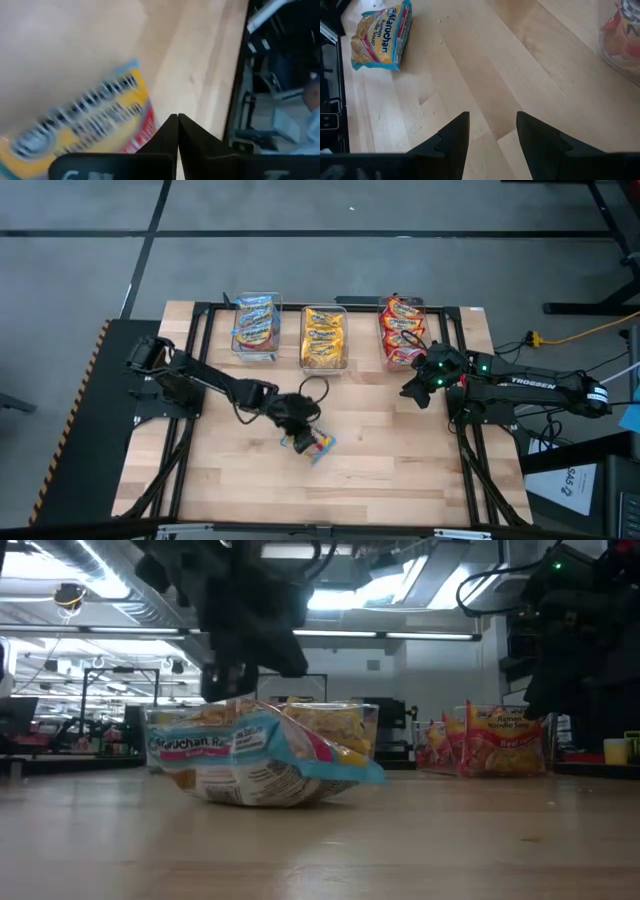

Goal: Sort Maruchan noodles
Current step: Put the blue noodle pack into the left transparent bin

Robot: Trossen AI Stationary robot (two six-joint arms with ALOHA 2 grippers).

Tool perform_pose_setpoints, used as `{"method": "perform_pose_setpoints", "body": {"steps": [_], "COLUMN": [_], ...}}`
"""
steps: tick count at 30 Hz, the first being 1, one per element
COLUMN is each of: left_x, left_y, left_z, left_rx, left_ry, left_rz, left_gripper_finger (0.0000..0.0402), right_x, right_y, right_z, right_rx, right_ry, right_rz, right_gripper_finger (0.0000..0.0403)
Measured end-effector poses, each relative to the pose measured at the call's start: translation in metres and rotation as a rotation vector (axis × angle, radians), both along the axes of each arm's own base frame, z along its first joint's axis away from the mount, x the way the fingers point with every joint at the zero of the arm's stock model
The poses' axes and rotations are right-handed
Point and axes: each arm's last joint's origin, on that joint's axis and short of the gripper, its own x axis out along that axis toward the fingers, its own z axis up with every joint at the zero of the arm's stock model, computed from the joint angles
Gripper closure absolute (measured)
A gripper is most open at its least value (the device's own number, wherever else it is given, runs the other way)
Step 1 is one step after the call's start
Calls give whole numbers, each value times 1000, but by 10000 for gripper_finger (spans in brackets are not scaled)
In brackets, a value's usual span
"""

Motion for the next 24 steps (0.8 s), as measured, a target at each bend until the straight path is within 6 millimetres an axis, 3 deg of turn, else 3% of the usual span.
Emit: {"method": "perform_pose_setpoints", "body": {"steps": [12, 24], "left_x": [-6, -7], "left_y": [52, 60], "left_z": [-12, -13], "left_rx": [89, 122], "left_ry": [134, 112], "left_rz": [-55, -127], "left_gripper_finger": [380, 294], "right_x": [0, 0], "right_y": [0, 0], "right_z": [0, 0], "right_rx": [0, 3], "right_ry": [0, 1], "right_rz": [0, 2], "right_gripper_finger": [235, 235]}}
